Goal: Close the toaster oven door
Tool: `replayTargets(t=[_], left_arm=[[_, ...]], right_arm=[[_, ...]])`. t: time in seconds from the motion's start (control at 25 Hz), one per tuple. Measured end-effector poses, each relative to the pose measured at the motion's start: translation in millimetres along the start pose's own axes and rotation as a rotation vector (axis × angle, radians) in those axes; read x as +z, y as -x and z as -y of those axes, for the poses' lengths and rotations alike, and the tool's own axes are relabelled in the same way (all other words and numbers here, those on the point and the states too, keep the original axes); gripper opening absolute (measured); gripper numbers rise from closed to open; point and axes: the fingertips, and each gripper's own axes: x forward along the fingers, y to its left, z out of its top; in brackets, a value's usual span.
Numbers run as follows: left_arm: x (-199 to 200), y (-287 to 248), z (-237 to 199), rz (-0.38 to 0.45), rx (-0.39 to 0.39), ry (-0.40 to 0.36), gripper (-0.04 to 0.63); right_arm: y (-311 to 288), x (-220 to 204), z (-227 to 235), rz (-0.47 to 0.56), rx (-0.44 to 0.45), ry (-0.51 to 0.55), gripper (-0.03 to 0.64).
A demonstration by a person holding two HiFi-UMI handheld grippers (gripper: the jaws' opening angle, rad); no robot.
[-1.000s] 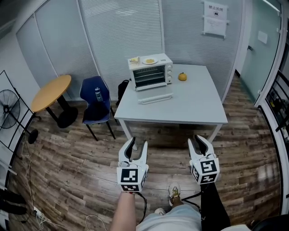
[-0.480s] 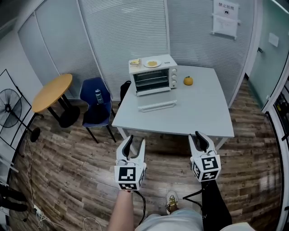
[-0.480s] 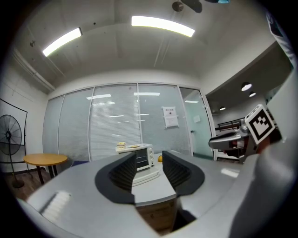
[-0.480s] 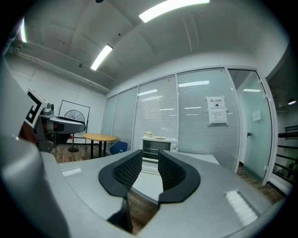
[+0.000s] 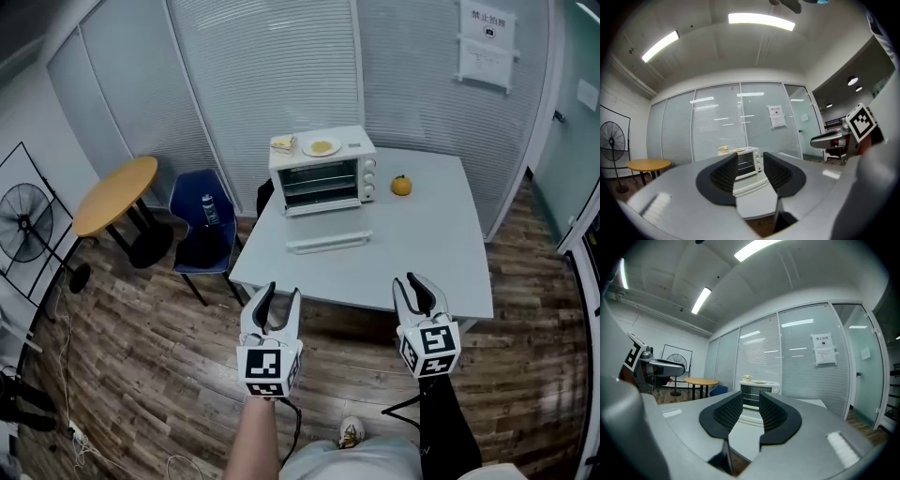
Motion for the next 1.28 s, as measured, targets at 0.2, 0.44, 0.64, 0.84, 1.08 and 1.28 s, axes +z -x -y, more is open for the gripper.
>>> replayTargets(t=[0.2,0.44,0.64,0.84,1.08,1.28], left_arm=[[-6.7,-11.5,-2.9,-0.017,0.018,-0.004,0.186],[-9.4,-26.4,-7.0,-0.025,0.023,0.001,0.186],[-18.5,-43.9,-13.5,-0.033,0.013,-0.002,0.186],[-30.6,-75.9,-22.5,-0.039,0.0,0.007,0.186],[-47.9,-130.2,-41.7,-0.046,-0.018,0.022,0.186],[-63.5,-183.1,-65.9,-0.074,-0.037,0.017,0.186]], right_arm=[[-11.5,-8.7,7.3,-0.003,0.014,-0.015,0.087],[-26.2,-11.5,17.3,-0.003,0.011,-0.026,0.087],[-43.1,-18.2,18.4,-0.014,0.016,-0.023,0.087],[-72.0,-23.5,26.0,-0.03,0.017,-0.005,0.087],[-126.9,-28.5,38.2,-0.05,0.016,0.024,0.087],[-183.0,-37.4,51.1,-0.079,0.007,0.017,0.087]])
